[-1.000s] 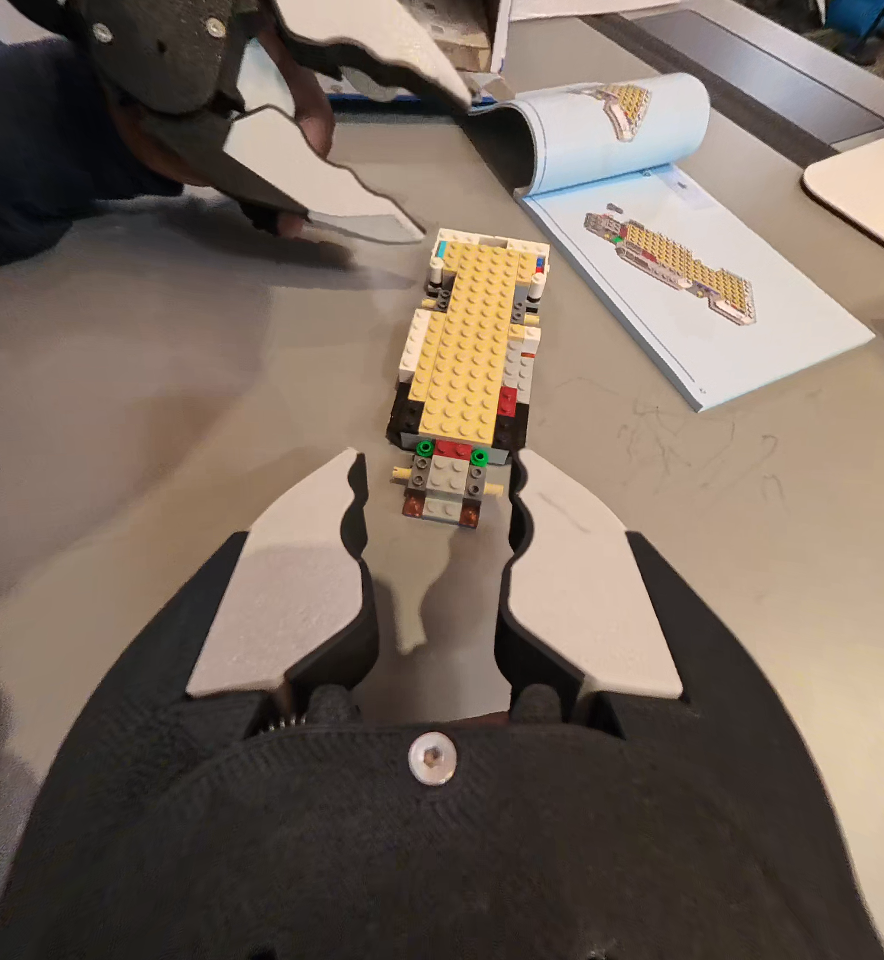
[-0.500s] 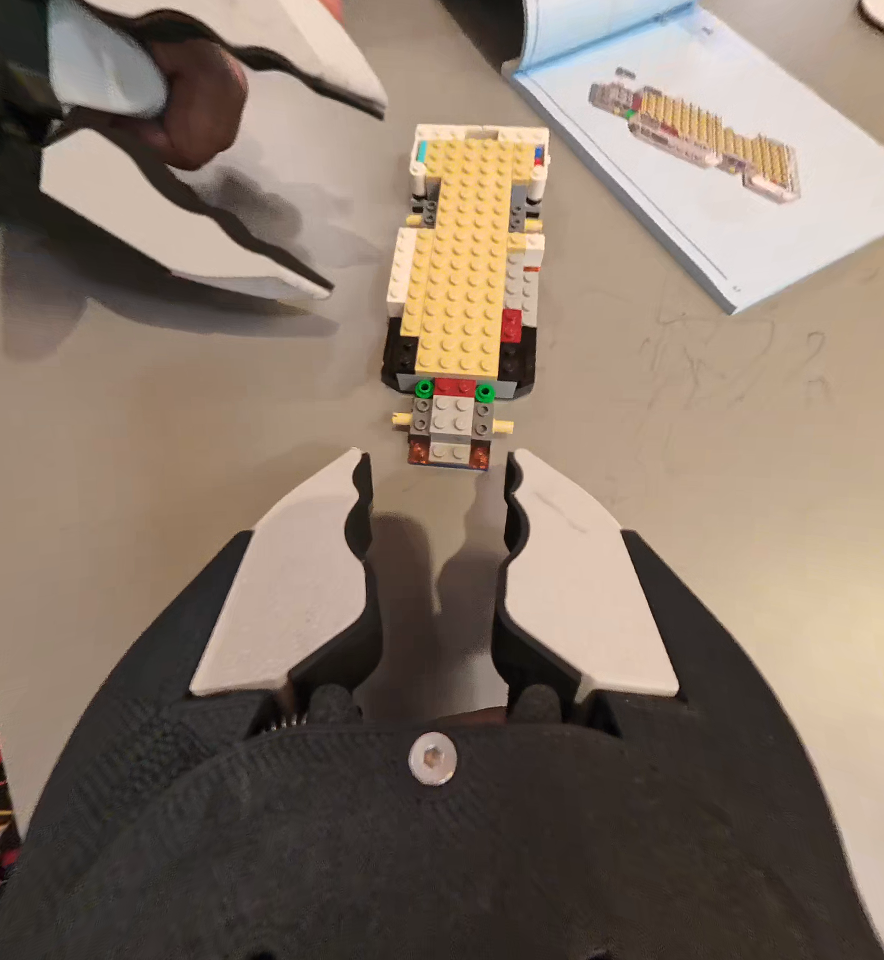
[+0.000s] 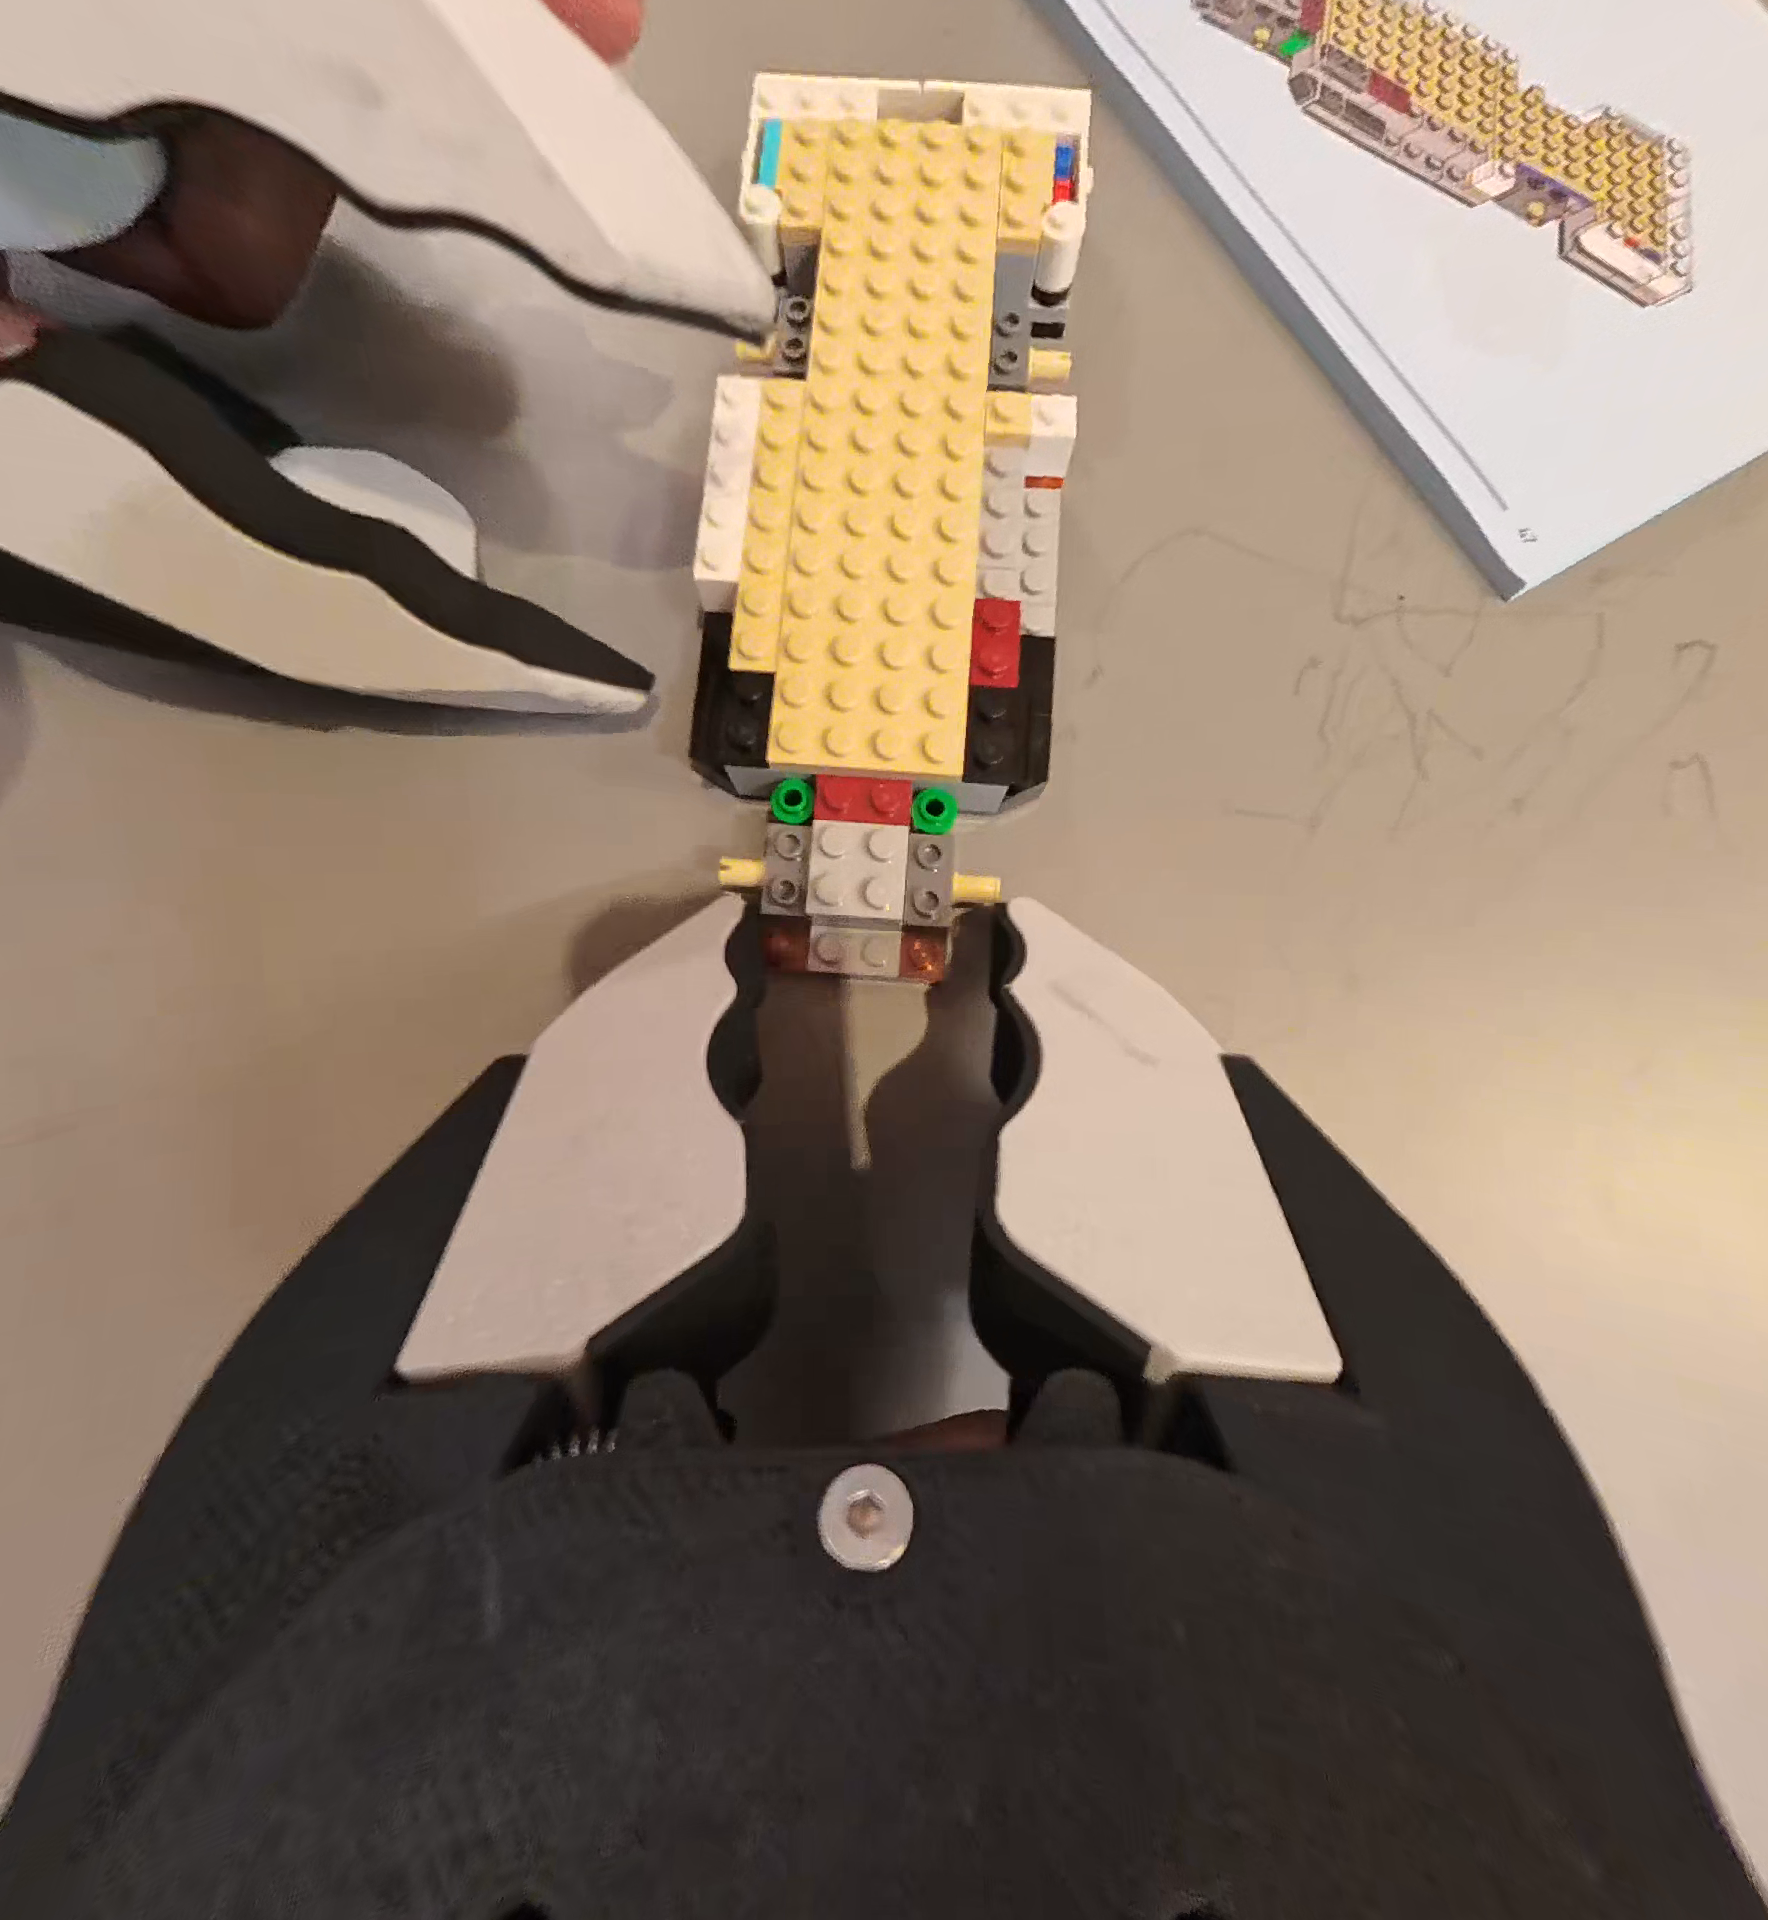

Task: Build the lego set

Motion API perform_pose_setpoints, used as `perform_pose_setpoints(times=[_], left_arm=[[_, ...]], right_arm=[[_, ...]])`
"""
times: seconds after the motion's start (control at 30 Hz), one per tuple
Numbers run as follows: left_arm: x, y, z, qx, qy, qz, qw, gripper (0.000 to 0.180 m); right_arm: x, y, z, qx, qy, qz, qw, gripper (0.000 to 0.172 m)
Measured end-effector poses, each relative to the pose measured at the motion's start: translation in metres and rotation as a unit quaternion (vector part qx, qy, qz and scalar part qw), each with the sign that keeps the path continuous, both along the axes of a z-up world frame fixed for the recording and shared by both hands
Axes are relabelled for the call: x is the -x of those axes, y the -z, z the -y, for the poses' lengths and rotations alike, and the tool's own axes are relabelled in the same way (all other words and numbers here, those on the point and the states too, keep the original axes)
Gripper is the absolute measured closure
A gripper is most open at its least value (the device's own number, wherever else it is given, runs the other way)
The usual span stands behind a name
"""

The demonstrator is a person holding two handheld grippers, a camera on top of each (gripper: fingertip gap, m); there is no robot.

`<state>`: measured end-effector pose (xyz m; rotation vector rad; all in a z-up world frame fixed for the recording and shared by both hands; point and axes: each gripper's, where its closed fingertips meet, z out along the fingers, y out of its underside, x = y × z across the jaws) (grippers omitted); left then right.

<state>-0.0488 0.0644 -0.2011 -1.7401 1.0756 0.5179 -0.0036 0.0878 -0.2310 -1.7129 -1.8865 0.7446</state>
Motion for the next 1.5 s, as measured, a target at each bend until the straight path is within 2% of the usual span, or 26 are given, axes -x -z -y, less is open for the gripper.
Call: perform_pose_setpoints(times=[0.07, 0.1, 0.5, 0.73, 0.83, 0.97, 1.1, 1.3, 1.4, 1.5], left_arm=[[-0.001, 0.001, -0.001, 0.002, 0.002, -0.006, 1.000, 0.125], [-0.002, 0.001, -0.001, 0.004, 0.003, -0.009, 1.000, 0.126], [-0.012, 0.005, -0.008, 0.029, 0.006, -0.045, 0.999, 0.124], [0.002, 0.001, -0.023, -0.012, -0.035, -0.109, 0.993, 0.125], [0.009, -0.002, -0.030, -0.040, -0.054, -0.139, 0.988, 0.131], [0.011, -0.010, -0.031, -0.077, -0.061, -0.162, 0.982, 0.153], [0.008, -0.031, -0.030, -0.111, -0.068, -0.126, 0.983, 0.156], [-0.001, -0.054, -0.025, -0.130, -0.048, -0.050, 0.989, 0.156], [-0.009, -0.069, -0.023, -0.126, -0.031, 0.007, 0.992, 0.156], [-0.018, -0.079, -0.021, -0.099, 0.000, 0.093, 0.991, 0.156]], right_arm=[[0.000, 0.000, 0.000, -0.001, -0.003, 0.005, 1.000, 0.132], [0.000, -0.001, 0.001, -0.001, -0.006, 0.006, 1.000, 0.138], [0.003, -0.010, 0.001, 0.035, -0.005, -0.005, 0.999, 0.139], [0.013, -0.027, 0.004, 0.084, -0.016, -0.018, 0.996, 0.139], [0.018, -0.030, 0.003, 0.090, -0.010, -0.027, 0.995, 0.139], [0.018, -0.045, 0.000, 0.093, -0.015, -0.069, 0.993, 0.139], [0.009, -0.069, -0.003, 0.035, -0.049, -0.131, 0.990, 0.133], [-0.006, -0.095, -0.011, -0.150, -0.111, -0.179, 0.966, 0.120], [-0.007, -0.109, -0.004, -0.163, -0.146, -0.193, 0.957, 0.117], [-0.003, -0.126, 0.003, -0.148, -0.175, -0.212, 0.950, 0.118]])
